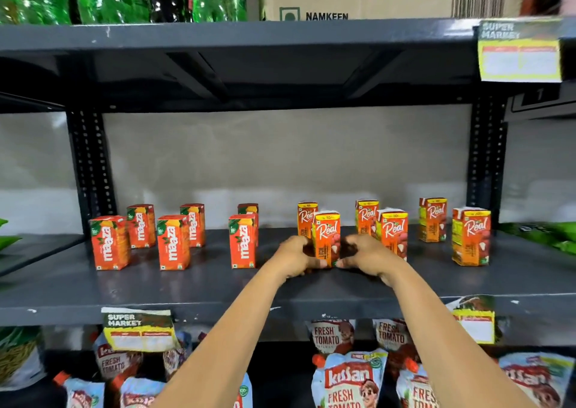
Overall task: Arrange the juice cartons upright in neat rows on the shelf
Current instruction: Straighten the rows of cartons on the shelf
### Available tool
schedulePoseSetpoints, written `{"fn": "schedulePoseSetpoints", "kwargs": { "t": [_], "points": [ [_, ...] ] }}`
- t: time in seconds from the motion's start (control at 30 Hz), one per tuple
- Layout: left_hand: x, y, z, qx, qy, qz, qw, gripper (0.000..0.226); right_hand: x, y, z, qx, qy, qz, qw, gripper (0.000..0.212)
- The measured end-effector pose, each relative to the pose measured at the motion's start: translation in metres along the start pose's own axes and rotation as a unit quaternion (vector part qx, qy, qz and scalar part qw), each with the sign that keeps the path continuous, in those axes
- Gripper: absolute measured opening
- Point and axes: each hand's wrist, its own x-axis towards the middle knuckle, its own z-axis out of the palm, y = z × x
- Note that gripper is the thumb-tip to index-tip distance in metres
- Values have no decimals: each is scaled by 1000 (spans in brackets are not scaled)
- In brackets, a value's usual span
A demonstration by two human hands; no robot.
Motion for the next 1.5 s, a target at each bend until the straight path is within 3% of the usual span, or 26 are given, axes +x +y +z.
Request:
{"fn": "schedulePoseSetpoints", "kwargs": {
  "t": [0.3,0.47,0.77,1.1,1.27,1.37,1.43,1.5],
  "points": [
    [6,-3,-8,36,12,-33,999,28,7,-7,10,9,4,-22,1000,12],
    [7,-11,-15,24,16,-43,999,31,7,-12,16,11,2,-37,999,26],
    [8,-17,-15,11,19,-38,999,31,7,-10,19,10,6,-46,999,10],
    [4,-14,-15,5,17,-50,999,37,10,-9,19,11,6,-37,999,26],
    [-9,-4,-14,35,58,-50,996,60,1,-10,11,-10,19,-43,999,45],
    [-23,16,-15,125,154,-3,980,43,-8,-12,-6,-12,60,-64,996,37],
    [-28,34,-15,112,184,40,976,30,-16,-14,-25,-13,94,-80,992,23],
    [-29,51,-11,52,162,74,983,23,-25,-11,-48,-15,137,-85,987,13]
  ]
}}
